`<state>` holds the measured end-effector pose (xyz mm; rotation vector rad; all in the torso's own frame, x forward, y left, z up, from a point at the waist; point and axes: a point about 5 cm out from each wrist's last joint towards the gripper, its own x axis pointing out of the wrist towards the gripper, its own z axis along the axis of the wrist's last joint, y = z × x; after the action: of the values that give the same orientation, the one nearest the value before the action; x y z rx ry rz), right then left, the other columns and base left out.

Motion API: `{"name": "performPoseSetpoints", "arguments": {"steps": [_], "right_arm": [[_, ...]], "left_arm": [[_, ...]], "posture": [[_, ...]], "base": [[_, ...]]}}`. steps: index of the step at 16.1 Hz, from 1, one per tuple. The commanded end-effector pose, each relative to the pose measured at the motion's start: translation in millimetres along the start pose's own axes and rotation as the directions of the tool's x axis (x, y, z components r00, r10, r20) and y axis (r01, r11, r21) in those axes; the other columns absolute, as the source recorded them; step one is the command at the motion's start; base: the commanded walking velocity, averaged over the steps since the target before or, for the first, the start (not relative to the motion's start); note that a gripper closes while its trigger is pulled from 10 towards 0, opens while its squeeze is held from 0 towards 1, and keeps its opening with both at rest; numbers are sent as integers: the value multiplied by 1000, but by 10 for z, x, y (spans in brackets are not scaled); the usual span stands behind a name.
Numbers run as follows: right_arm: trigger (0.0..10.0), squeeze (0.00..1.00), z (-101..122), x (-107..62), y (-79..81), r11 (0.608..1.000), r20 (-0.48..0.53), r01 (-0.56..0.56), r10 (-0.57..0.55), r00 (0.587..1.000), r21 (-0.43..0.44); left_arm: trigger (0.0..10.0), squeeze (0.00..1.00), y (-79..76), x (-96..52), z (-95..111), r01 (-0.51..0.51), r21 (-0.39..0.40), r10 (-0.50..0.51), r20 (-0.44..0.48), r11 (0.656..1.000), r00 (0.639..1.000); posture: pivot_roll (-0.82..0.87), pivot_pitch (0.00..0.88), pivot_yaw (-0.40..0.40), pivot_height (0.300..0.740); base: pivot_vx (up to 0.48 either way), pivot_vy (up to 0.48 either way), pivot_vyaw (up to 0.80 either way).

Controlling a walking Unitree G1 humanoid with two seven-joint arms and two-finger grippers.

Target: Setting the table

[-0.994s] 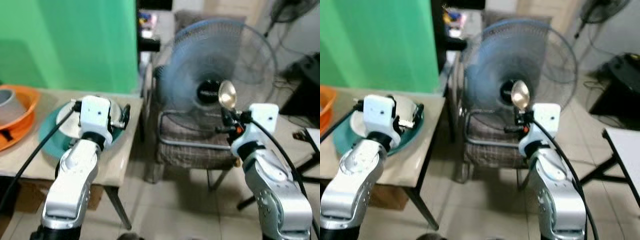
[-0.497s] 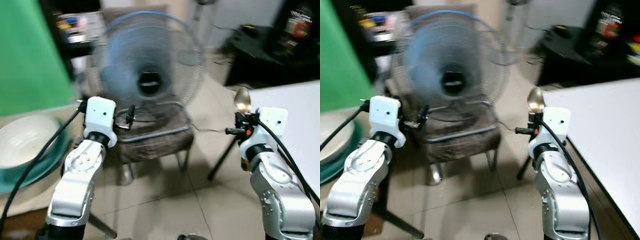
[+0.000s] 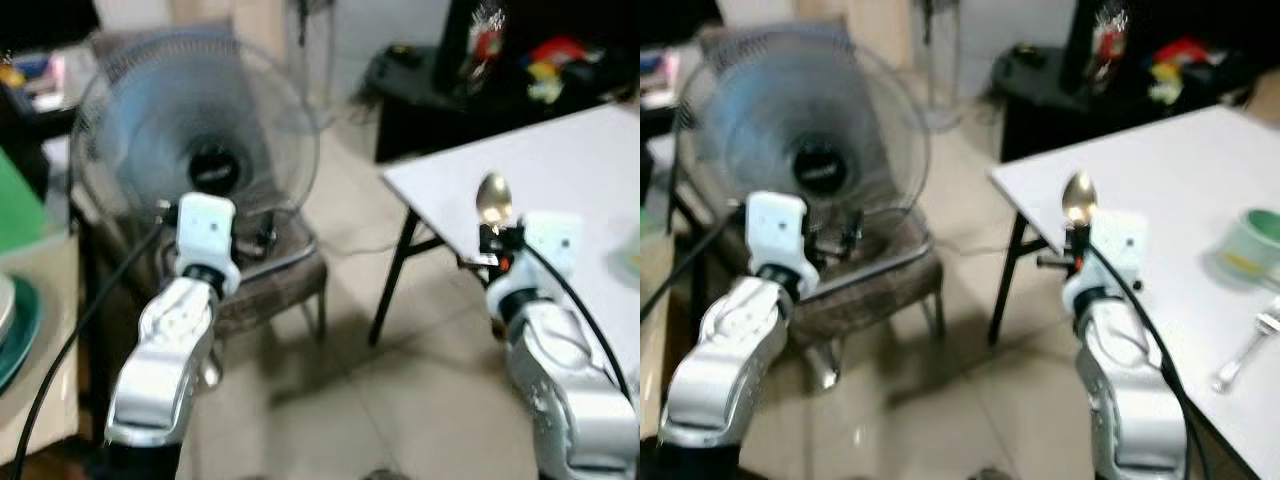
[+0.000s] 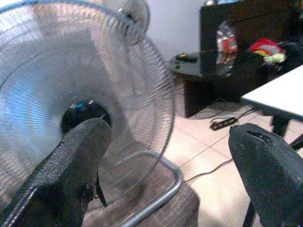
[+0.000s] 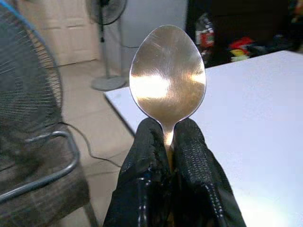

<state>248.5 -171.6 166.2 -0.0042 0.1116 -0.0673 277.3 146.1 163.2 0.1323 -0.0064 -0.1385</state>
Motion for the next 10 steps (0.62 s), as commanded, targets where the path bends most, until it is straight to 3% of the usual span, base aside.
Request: {"name": "performPoseSetpoints", "arguments": {"steps": [1,6,10], "right_arm": [[10000,0,24,-7,66,999,10,-37,37,999,-10],[10000,0,73,29,140,996,36,-87,87,996,2],[10000,0,132,24,176,993,69,-116,116,991,-8]], "left_arm": [[10000,0,71,-19,-10,-33,13,33,-2,999,999],[10000,0,112,-52,30,17,40,-17,-4,999,1000],[10000,0,154,-43,70,24,43,-24,5,999,1000]], "posture": [[25,0,11,740],[32,0,13,740],[33,0,19,740]], "base": [[0,0,-781],[0,0,-85],[263,0,0]]}}
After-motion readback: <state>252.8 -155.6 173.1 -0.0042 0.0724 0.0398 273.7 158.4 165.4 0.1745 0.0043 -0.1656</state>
